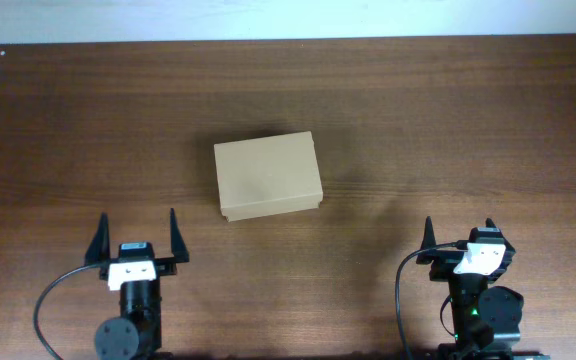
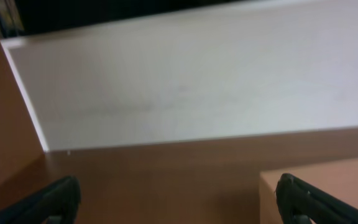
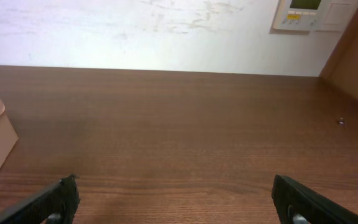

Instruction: Pack container

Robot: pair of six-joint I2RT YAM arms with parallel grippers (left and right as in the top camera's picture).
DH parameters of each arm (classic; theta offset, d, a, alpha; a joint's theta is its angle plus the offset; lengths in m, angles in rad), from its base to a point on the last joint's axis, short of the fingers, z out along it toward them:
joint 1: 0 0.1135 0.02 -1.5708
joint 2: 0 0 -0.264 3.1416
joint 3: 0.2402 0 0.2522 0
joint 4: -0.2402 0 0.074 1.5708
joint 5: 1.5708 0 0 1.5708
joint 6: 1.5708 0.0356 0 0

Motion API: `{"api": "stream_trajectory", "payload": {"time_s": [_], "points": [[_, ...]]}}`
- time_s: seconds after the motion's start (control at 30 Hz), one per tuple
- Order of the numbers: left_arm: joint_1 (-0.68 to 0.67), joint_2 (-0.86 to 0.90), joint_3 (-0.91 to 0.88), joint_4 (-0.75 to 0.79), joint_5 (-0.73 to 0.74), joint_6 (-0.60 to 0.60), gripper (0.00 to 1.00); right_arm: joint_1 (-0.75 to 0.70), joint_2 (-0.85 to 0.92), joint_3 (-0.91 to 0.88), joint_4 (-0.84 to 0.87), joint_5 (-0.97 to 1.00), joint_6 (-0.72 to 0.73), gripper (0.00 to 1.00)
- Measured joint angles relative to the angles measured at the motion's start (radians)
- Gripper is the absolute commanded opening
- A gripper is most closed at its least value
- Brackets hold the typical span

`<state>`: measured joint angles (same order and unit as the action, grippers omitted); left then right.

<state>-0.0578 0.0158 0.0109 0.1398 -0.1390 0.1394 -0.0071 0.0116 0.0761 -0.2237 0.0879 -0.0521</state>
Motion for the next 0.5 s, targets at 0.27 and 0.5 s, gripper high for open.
{"api": "stream_trajectory", "payload": {"time_s": [0.27,0.5], "points": [[0.0,-0.001,0.0,-0.193,0.0,0.0,1.0,0.0,0.0,0.0,0.0,0.0,0.0,0.99],[0.0,-0.001,0.0,-0.204,0.0,0.0,1.0,0.0,0.0,0.0,0.0,0.0,0.0,0.99]]}}
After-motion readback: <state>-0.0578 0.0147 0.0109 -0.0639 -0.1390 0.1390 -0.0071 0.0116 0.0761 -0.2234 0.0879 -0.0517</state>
